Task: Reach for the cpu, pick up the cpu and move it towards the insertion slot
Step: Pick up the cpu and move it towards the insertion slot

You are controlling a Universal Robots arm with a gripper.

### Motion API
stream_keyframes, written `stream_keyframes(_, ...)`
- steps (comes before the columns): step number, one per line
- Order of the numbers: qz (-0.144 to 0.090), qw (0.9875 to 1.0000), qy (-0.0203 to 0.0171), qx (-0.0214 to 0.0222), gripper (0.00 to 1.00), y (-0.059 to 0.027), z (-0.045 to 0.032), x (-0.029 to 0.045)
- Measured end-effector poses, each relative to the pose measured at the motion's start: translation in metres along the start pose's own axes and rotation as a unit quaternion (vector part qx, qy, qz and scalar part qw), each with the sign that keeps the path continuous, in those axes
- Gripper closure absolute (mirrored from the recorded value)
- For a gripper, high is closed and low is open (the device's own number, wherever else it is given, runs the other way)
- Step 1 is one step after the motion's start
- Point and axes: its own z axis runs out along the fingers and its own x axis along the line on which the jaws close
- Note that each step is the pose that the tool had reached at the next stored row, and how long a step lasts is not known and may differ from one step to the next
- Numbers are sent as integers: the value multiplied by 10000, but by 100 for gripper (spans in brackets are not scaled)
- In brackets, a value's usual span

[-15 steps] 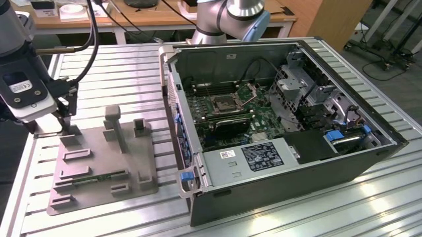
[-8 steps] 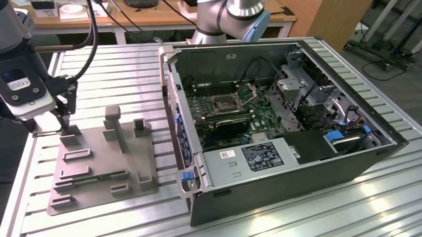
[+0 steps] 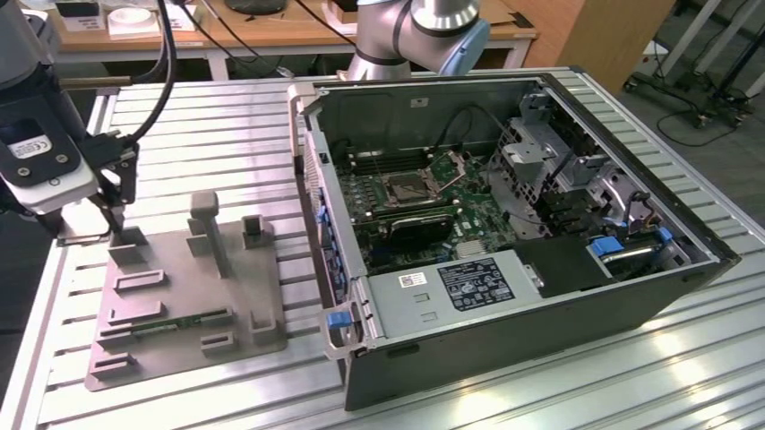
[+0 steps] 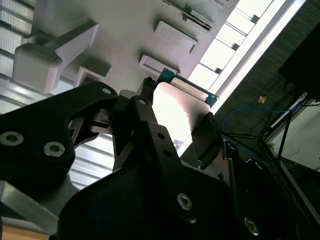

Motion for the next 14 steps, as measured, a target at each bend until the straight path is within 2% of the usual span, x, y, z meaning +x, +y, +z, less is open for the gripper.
stream_keyframes(14, 0, 10000, 0, 0, 46, 7, -99, 3)
